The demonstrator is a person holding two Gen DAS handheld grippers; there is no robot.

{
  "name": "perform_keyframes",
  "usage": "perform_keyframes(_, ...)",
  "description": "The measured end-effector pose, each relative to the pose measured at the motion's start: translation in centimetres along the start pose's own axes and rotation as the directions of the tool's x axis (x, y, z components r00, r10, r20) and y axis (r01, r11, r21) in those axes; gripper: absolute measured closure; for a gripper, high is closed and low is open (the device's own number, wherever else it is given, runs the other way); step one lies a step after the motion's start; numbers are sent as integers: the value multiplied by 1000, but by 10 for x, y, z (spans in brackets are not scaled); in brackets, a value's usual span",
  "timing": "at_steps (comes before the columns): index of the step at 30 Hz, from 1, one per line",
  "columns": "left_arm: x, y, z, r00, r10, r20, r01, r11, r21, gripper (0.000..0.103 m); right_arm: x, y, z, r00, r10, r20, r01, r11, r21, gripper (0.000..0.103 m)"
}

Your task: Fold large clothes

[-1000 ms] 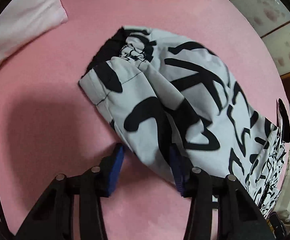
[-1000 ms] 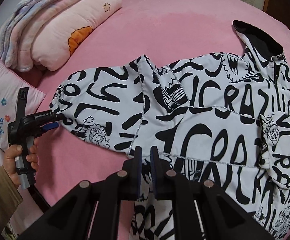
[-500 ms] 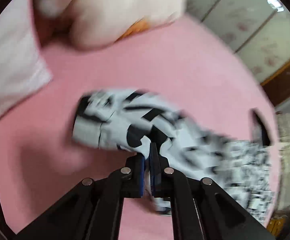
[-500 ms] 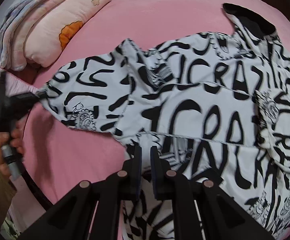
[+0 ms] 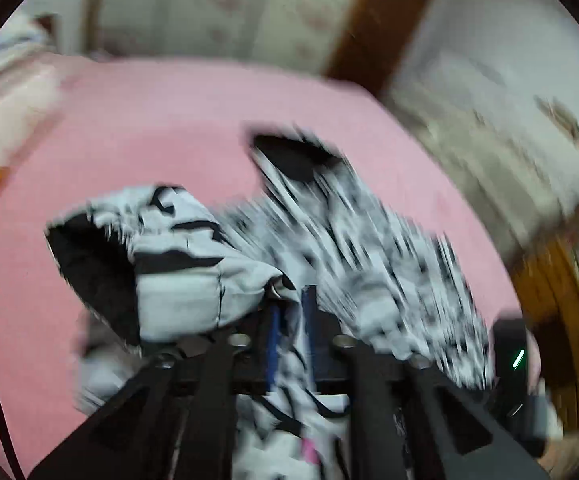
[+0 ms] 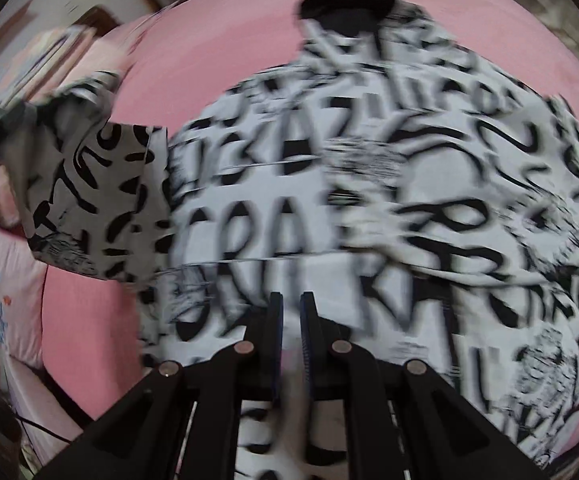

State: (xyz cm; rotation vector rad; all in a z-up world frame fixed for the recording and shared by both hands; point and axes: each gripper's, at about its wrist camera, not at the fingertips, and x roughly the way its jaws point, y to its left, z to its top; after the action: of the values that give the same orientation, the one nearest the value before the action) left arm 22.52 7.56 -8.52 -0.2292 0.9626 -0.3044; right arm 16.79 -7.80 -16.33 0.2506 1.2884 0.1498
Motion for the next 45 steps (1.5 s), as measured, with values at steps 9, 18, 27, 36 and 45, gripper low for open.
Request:
perform_keyframes(9,66,-55,-85,947,-39,-319,20,998,-62,63,-18,-84,-7,999,-42,17,41,998,37,94)
perform_keyframes(18,-19,9,-99,975,103,-199,-148,962,-230,52,-13,-71,36,991,87,97,-86,996,-10,52)
perform_keyframes(27,-27,76,-117,964,172,-200,-243,877,-414,51,68,-39,98,985,173,14,-173,985,23,51)
perform_keyframes(36,-15,74,-117,967,162,-195,-229,888,-399,51,53,10,105,983,177,44,-170,975,-143,94)
perform_keyframes(45,-4,73,-116,965,148,-216,-224,895,-385,51,-44,-47,69,971,28,236,-14,998,-62,94)
